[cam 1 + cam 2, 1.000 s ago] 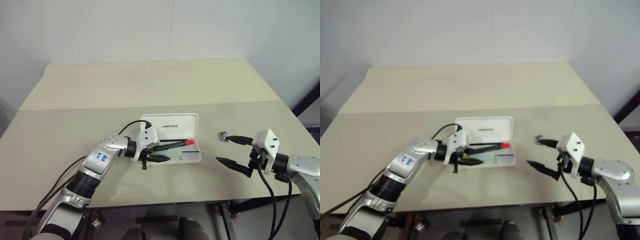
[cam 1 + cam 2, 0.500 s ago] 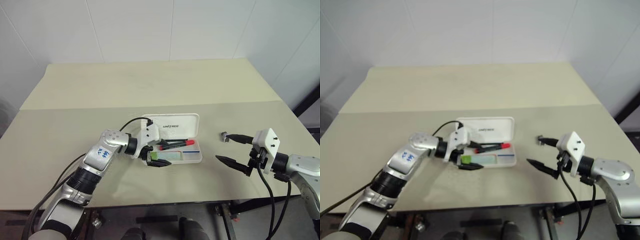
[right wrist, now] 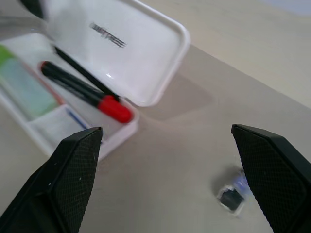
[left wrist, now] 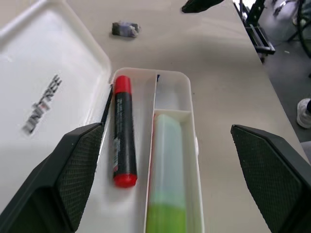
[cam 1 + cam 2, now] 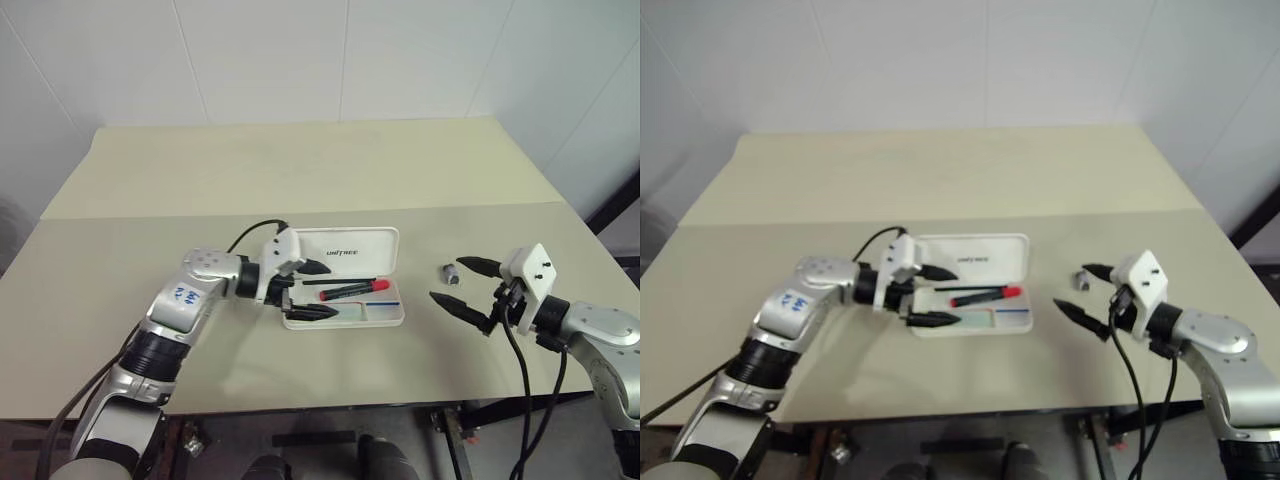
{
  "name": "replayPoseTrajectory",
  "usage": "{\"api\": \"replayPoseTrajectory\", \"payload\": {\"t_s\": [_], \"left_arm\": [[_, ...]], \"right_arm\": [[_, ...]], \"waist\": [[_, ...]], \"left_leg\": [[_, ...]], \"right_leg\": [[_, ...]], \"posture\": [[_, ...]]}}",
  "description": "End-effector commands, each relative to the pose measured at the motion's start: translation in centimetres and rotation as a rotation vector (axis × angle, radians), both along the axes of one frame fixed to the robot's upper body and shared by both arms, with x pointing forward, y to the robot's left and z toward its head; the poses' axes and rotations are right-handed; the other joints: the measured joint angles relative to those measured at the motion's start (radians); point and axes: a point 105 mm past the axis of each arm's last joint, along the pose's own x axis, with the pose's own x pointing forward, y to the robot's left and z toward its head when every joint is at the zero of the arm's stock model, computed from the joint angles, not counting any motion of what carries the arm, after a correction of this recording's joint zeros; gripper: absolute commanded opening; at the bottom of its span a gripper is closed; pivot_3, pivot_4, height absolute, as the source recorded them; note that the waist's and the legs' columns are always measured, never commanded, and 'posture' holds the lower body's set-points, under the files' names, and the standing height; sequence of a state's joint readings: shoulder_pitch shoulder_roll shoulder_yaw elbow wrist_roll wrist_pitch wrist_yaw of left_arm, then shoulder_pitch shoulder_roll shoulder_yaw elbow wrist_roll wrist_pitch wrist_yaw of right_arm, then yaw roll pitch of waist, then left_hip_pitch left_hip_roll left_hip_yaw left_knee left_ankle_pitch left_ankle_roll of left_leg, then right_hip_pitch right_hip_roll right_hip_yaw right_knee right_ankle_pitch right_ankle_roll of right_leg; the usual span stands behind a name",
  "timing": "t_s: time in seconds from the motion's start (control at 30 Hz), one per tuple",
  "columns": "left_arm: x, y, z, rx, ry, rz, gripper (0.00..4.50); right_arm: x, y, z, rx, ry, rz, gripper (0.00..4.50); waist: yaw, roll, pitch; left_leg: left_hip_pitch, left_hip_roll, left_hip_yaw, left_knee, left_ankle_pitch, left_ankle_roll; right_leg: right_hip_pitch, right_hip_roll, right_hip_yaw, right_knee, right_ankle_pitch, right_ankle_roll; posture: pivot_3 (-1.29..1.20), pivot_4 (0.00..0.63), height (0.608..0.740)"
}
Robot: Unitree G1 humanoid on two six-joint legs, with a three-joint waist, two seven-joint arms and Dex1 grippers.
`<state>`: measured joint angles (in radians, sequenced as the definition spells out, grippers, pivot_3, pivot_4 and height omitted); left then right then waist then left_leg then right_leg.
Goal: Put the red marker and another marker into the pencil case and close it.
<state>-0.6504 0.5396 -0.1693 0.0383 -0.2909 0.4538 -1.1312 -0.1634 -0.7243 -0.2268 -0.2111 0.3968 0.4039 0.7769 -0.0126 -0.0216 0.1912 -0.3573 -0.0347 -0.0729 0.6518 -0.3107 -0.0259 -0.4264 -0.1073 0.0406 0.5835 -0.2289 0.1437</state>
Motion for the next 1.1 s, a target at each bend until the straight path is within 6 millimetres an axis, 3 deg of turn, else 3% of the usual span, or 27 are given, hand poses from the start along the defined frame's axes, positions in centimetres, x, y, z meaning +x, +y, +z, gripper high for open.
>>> {"api": "replayPoseTrajectory", "payload": {"t_s": [0.03,0.33,0.53,0.77,0.9,1.1], "left_arm": [[-1.4,1.3,2.3,-0.078,-0.084,-0.076,4.46],[-2.9,5.7,4.3,-0.164,-0.160,-0.076,4.46],[-2.8,6.1,6.5,-0.235,-0.217,-0.047,4.46],[-3.1,6.5,6.5,-0.224,-0.208,-0.047,4.46],[-3.2,6.4,6.6,-0.223,-0.214,-0.048,4.50],[-3.3,6.1,6.4,-0.229,-0.215,-0.047,4.50]], "right_arm": [[1.2,-1.4,0.3,0.044,-0.014,-0.156,4.50],[2.1,-1.9,-1.9,0.116,0.048,-0.351,4.50],[3.0,-1.2,-2.9,0.133,0.060,-0.378,4.50],[4.8,-1.9,-4.5,0.151,0.081,-0.460,4.50],[5.7,-2.5,-4.5,0.214,0.085,-0.503,3.59],[6.1,-2.2,-3.9,0.216,0.067,-0.484,1.45]], "waist": [[0.001,0.000,0.000],[0.009,0.000,0.000],[0.008,0.000,0.000],[0.004,0.000,0.000],[-0.002,0.000,0.000],[-0.009,0.000,0.000]], "left_leg": [[0.000,0.000,0.000,0.000,0.000,0.000],[0.000,0.000,0.000,-0.001,0.000,0.000],[0.000,0.000,0.000,-0.001,0.000,0.000],[0.000,0.000,0.000,-0.002,0.000,0.000],[0.000,0.001,0.000,-0.002,0.000,0.000],[0.000,0.001,0.000,-0.002,0.000,0.000]], "right_leg": [[0.000,0.000,0.000,0.000,0.000,0.000],[-0.001,0.000,0.000,0.000,0.000,-0.001],[-0.001,0.000,0.000,0.000,0.000,-0.001],[-0.001,0.000,0.000,0.000,0.000,-0.001],[-0.001,0.001,0.000,0.000,0.000,-0.001],[-0.001,0.001,0.000,0.001,0.000,-0.001]], "posture": [[0.00,0.150,0.740],[0.00,0.150,0.740],[0.00,0.150,0.740],[0.00,0.150,0.740],[0.00,0.150,0.740],[0.00,0.150,0.740]]}}
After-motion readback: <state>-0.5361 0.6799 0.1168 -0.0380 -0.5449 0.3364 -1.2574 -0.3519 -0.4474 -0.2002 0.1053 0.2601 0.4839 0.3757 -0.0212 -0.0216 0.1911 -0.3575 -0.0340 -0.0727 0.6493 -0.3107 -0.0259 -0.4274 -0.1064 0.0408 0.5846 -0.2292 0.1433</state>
